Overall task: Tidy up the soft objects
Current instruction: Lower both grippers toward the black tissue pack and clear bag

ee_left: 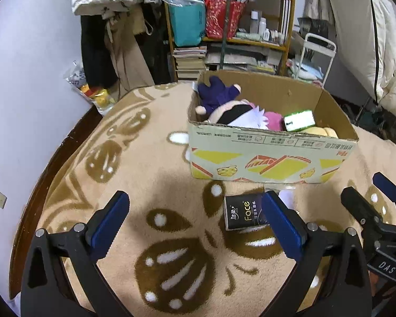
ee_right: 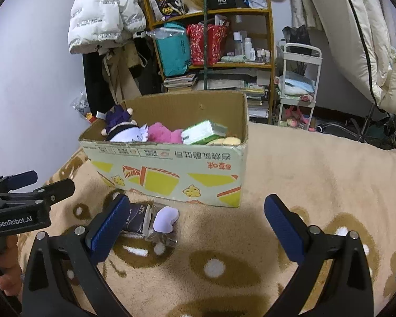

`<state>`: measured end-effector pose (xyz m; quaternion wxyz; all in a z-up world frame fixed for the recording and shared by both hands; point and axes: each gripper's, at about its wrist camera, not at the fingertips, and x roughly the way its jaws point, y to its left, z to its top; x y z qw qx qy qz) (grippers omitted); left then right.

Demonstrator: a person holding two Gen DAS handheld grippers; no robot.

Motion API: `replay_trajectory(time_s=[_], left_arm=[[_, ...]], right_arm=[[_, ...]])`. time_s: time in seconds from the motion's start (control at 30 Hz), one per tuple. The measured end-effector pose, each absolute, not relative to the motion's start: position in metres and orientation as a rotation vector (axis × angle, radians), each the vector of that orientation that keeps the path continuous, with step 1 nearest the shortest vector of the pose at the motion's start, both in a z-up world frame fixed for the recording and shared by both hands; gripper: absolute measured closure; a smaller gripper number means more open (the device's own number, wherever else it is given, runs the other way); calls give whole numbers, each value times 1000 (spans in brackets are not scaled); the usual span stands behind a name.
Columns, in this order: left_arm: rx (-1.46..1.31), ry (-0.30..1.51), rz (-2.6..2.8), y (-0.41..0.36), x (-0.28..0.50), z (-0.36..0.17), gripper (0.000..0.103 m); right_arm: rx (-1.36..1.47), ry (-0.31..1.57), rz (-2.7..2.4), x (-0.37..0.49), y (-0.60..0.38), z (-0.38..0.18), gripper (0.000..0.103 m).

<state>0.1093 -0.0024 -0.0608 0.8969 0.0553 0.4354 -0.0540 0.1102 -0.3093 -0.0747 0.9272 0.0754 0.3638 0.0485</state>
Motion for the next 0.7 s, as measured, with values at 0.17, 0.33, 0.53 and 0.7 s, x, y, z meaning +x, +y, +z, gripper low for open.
replay_trajectory(time_s=[0.17,0.33,0.53,0.7], left_arm=[[133,920,-124,-11,120,-69,4],[129,960,-122,-17,133,-80,4],[123,1006,-147,-26,143,-92,4],[117,1065,-185,-34,150,-105,4]], right_arm=[[145,774,101,121,-304,-85,0],[146,814,89,129,-301,-97,0],[139,854,96,135,-297,-110,0],[117,890,105,141,-291,-120,0]])
